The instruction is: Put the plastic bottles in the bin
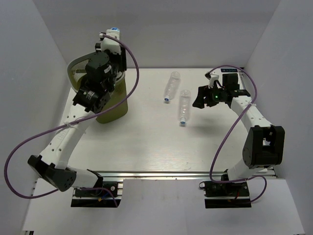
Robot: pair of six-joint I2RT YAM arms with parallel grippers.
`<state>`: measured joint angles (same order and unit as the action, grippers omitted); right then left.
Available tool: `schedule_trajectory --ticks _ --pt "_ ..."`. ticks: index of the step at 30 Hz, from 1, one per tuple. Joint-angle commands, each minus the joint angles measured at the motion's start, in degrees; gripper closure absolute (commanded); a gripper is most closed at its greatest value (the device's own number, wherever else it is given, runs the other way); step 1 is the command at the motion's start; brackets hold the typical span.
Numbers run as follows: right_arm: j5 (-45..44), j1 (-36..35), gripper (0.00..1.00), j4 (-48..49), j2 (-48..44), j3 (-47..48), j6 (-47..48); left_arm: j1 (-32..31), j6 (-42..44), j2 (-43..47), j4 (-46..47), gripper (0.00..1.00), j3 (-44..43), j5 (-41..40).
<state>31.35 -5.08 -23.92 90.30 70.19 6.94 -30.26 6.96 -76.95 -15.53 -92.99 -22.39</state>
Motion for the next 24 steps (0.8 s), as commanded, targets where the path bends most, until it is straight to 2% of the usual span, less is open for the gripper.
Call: schedule_trajectory --ticks 1,3,5,6,7,8,9,10,13,15,16,18,19,21,24 --pt "-0.5 -1.07 0.22 -1.13 0.05 2.32 3.78 2.48 -2.57 -3.28 2.71 0.6 -0.95 -18.91" --pt "-0.94 -1.51 0.22 -1.65 0.57 2.66 4.66 3.27 -3.62 -3.3 3.83 0.61 -0.96 -21.88" --pt "-0.94 -1.68 0.22 -1.91 1.54 3.02 4.84 5.64 -4.23 -5.22 3.06 0.5 -2.01 -24.27" --pt "-0.94 -1.95 0.22 -1.83 1.8 3.11 4.84 6.52 -4.24 -6.27 1.4 0.5 -4.11 -24.28" --pt "-0.94 -2.04 0.19 -2.0 2.24 3.28 4.49 7.23 -5.11 -7.42 -1.93 0.45 -5.09 -24.28" --pt "-1.47 -2.39 0.1 -1.57 2.51 3.72 4.31 7.93 -5.9 -8.47 -3.87 0.36 -6.14 -23.58" --pt "-1.64 -2.91 0.1 -1.57 4.08 4.42 3.88 8.55 -7.47 -10.57 -5.9 0.08 -8.59 -22.18" --pt "-2.86 -2.92 0.1 -2.0 4.79 6.08 2.57 8.55 -7.49 -11.37 -7.48 0.0 -9.74 -20.95" --pt "-5.49 -3.44 0.1 -4.98 9.88 11.25 -0.16 8.55 -6.88 -11.91 -11.62 0.0 -12.13 -15.77" --pt "-6.21 -3.97 0.1 -6.13 13.39 13.12 -2.01 7.77 -5.47 -10.34 -12.24 0.0 -12.65 -12.34" --pt "-9.26 -5.28 0.1 -5.35 14.28 14.26 -2.54 7.76 -3.55 -8.15 -12.24 0.0 -12.05 -9.45" --pt "-12.35 -6.77 0.1 -3.6 15.6 15.05 -4.47 7.23 -3.53 -5.42 -12.94 0.0 -9.77 -0.14" --pt "-16.37 -8.35 0.1 -2.63 16.56 15.76 -5.17 7.23 -2.4 -3.75 -13.47 0.0 -8.36 7.81" --pt "-19.12 -9.24 0.1 -2.53 20.15 18.12 -9.3 7.23 -2.91 1.5 -14.08 0.0 -3.37 14.71" --pt "-18.17 -11.44 0.1 -2.01 23.94 20.51 -12.82 7.23 -3.53 7.14 -14.87 0.0 4.01 29.21"
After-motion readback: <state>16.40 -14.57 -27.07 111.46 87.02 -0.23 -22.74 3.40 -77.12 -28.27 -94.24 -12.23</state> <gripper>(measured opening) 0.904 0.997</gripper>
